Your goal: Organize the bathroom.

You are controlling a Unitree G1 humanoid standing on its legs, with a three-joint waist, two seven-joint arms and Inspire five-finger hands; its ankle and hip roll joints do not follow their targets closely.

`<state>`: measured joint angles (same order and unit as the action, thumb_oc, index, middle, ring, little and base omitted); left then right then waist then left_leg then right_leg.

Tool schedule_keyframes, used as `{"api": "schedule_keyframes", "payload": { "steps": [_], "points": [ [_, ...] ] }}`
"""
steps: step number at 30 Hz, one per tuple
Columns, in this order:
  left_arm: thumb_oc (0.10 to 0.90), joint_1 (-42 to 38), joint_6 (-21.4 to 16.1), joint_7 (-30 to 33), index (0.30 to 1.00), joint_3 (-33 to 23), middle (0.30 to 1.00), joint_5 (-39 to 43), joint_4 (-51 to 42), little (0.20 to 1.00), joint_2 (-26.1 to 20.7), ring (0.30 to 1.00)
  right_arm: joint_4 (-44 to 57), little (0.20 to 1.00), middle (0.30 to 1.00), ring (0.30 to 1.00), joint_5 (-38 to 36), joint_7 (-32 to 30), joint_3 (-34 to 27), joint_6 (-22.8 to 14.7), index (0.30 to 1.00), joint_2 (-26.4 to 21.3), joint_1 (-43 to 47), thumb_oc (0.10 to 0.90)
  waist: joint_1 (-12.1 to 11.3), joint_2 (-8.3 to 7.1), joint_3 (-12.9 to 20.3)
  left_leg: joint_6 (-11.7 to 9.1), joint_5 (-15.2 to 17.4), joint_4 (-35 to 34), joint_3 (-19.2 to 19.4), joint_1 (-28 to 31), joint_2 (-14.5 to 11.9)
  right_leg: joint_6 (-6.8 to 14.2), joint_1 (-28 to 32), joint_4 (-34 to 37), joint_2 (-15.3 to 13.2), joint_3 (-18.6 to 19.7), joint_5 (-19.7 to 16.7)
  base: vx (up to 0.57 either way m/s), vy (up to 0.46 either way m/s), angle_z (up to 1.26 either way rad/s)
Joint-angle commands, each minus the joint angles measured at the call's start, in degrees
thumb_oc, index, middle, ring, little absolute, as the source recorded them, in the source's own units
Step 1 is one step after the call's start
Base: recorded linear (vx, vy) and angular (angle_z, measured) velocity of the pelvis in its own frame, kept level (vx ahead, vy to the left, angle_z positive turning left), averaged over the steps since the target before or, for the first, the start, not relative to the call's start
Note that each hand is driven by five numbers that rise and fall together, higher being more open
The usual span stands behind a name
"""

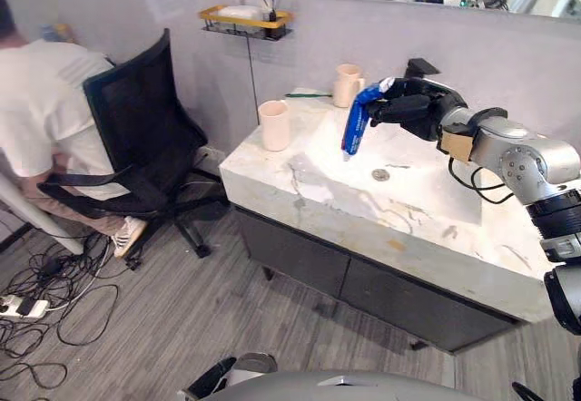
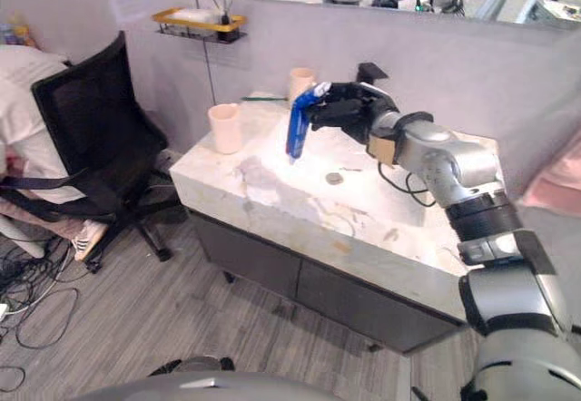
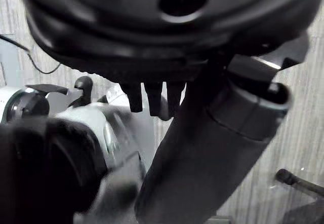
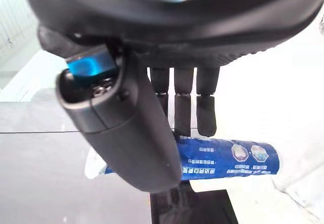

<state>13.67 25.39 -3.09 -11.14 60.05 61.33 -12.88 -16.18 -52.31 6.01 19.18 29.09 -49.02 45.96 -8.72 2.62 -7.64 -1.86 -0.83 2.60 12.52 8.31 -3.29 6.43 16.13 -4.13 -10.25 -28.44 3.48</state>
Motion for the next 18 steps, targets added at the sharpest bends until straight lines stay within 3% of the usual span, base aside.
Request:
{"api": "schedule_keyframes", "payload": {
  "steps": [1, 4, 9, 10, 11, 12, 13, 14, 16, 17, 18],
  "points": [
    [0.800, 1.4, 1.0, -0.1, 0.900, 0.9, 0.900, -1.4, -1.8, 0.900, -3.9, 0.900, 2.5, 0.300, 0.300, 0.300, -3.5, 1.6, -2.2, -10.7, 0.300, 0.7, 13.1, 0.400, -1.2, -3.79, 4.3, -1.6, 3.6, 5.0, -0.6, -1.4, -0.1, -2.3, -1.3, -0.3, 1.2, 4.2, 1.9, 0.12, 0.199, -0.23],
    [0.800, 1.1, 1.3, 0.5, 0.900, 2.0, 0.900, -0.9, -5.4, 0.900, -5.2, 0.900, 5.0, 0.300, 0.300, 0.300, -3.6, 0.3, -3.8, -12.7, 0.300, 1.5, 11.4, 0.400, -0.6, -3.25, 4.1, 1.2, 4.6, 2.4, 0.4, 0.5, 2.2, 0.7, -4.9, -3.9, -2.5, 4.8, 0.6, 0.07, 0.209, -0.15],
    [0.800, 0.7, 1.7, 1.3, 0.900, 2.1, 0.900, 0.2, -7.3, 0.900, -6.4, 0.900, 6.3, 0.300, 0.300, 0.300, -2.1, 0.3, -5.2, -13.8, 0.300, 2.5, 10.0, 0.400, -0.1, -2.84, 3.1, 2.7, 5.0, 2.2, -0.1, 0.8, 3.2, 2.9, -8.4, -9.2, -5.4, 6.1, -0.9, -0.02, 0.134, 0.14],
    [0.800, 0.6, 1.8, 1.7, 0.900, 2.0, 0.900, 0.1, -7.6, 0.900, -7.1, 0.900, 7.3, 0.300, 0.300, 0.300, -1.8, -0.3, -6.1, -13.9, 0.300, 2.7, 9.3, 0.400, -0.1, -2.62, 2.8, 3.6, 5.2, 2.4, -0.1, 0.5, 3.9, 3.3, -9.6, -12.5, -7.2, 6.6, -1.1, 0.00, 0.222, 0.10],
    [0.800, 0.2, 1.8, 1.5, 0.900, 2.4, 0.900, -0.5, -7.2, 0.900, -7.7, 0.900, 7.9, 0.300, 0.300, 0.300, -1.3, -0.7, -6.7, -14.3, 0.300, 2.6, 8.7, 0.400, 0.1, -2.35, 2.0, 4.4, 5.4, 1.7, -1.4, 0.8, 5.3, 3.8, -12.2, -20.1, -10.8, 8.3, -4.4, -0.02, 0.309, 0.11],
    [0.800, -0.4, 1.3, 0.9, 0.900, 2.6, 0.900, -1.3, -6.9, 0.900, -7.8, 0.900, 8.0, 0.300, 0.300, 0.300, -1.2, -0.7, -6.9, -15.2, 0.300, 2.1, 8.3, 0.400, 0.3, -1.93, 1.3, 4.8, 5.1, 1.3, -1.8, 0.9, 5.9, 3.7, -14.5, -26.6, -12.0, 9.9, -5.7, -0.01, 0.206, 0.12],
    [0.800, -0.4, 1.3, 0.9, 0.900, 2.6, 0.900, -1.3, -6.9, 0.900, -7.8, 0.900, 8.0, 0.300, 0.300, 0.300, -1.2, -0.7, -6.9, -15.2, 0.300, 2.1, 8.3, 0.400, 0.3, -1.93, 1.3, 4.8, 5.1, 1.3, -1.8, 0.9, 5.9, 3.7, -14.5, -26.6, -12.0, 9.9, -5.7, -0.02, 0.146, 0.10],
    [0.800, -0.9, 1.0, 0.9, 0.900, 2.9, 0.900, -1.4, -6.8, 0.900, -8.0, 0.900, 8.0, 0.300, 0.300, 0.300, -1.2, -0.9, -6.8, -16.1, 0.300, 1.5, 8.1, 0.400, 0.7, -1.47, 0.4, 4.8, 5.0, 1.5, -2.8, 0.9, 6.3, 3.4, -16.5, -31.6, -12.2, 12.0, -6.9, -0.02, 0.064, 0.29],
    [0.800, -1.3, 1.1, 1.1, 0.900, 2.8, 0.900, -1.6, -7.0, 0.900, -8.0, 0.900, 7.8, 0.300, 0.300, 0.300, -1.2, -0.9, -6.9, -16.6, 0.300, 0.9, 8.2, 0.400, 1.1, -1.42, -0.3, 4.5, 5.0, 1.9, -4.0, 0.8, 6.4, 3.3, -17.9, -31.7, -11.2, 14.0, -8.5, 0.00, 0.006, 0.38],
    [0.800, -2.2, 1.2, 1.5, 0.900, 3.4, 0.900, -2.0, -7.4, 0.900, -8.1, 0.900, 8.0, 0.300, 0.300, 0.300, -1.0, -1.4, -7.8, -17.3, 0.300, 0.4, 7.7, 0.400, 2.1, -2.00, -1.8, 3.6, 5.3, 2.8, -5.8, 1.3, 7.0, 3.3, -19.0, -26.4, -9.1, 16.0, -8.4, 0.03, -0.055, 0.26],
    [0.800, -2.2, 1.2, 1.5, 0.900, 3.4, 0.900, -2.0, -7.4, 0.900, -8.1, 0.900, 8.0, 0.300, 0.300, 0.300, -1.0, -1.4, -7.8, -17.3, 0.300, 0.4, 7.7, 0.400, 2.1, -2.00, -1.8, 3.6, 5.3, 2.8, -5.8, 1.3, 7.0, 3.3, -19.0, -26.4, -9.1, 16.0, -8.4, 0.07, -0.180, 0.44]
  ]
}}
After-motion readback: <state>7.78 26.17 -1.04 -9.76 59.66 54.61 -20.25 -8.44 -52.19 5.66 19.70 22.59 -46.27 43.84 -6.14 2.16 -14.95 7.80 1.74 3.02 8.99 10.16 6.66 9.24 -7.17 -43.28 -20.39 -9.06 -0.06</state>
